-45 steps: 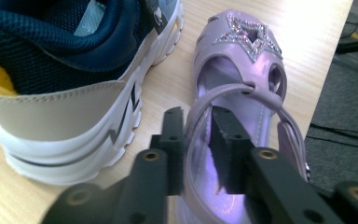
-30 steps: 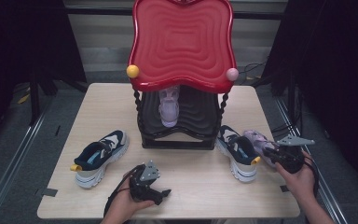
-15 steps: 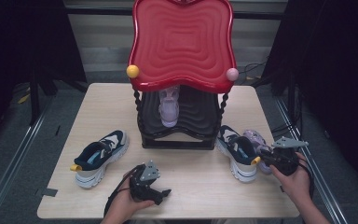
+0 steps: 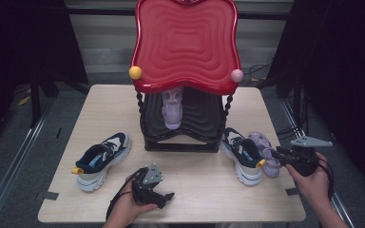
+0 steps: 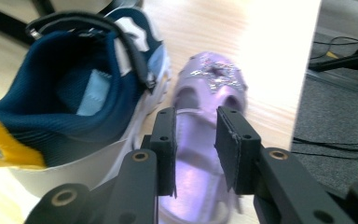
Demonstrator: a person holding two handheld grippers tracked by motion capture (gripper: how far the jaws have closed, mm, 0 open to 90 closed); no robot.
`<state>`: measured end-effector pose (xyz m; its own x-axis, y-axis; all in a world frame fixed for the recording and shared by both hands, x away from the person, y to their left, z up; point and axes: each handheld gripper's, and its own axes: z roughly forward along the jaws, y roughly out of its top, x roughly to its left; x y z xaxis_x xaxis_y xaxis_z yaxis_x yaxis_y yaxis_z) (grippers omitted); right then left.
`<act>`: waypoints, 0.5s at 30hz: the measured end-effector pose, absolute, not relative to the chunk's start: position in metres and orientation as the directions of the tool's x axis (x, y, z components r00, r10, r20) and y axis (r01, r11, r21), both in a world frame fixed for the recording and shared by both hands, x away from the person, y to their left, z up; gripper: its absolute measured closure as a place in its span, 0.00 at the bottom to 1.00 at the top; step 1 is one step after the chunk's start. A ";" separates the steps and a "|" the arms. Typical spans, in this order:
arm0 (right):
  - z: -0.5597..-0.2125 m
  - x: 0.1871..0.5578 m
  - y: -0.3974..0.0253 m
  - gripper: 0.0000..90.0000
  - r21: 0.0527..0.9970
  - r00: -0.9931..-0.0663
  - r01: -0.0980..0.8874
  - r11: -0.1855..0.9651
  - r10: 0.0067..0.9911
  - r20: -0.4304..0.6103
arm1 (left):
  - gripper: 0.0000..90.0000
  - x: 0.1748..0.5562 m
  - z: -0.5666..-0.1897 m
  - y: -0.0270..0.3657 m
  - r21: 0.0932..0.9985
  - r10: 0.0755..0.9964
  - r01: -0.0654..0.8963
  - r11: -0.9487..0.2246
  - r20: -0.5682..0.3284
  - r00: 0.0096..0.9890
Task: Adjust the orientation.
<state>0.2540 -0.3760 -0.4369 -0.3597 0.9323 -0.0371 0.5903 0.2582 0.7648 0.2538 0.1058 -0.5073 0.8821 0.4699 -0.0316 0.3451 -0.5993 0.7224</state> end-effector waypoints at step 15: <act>-0.465 0.257 -0.387 0.75 0.775 -0.294 0.602 0.194 0.956 -0.010 | 0.15 0.254 -0.507 0.106 0.718 0.470 0.347 -0.604 -0.031 0.882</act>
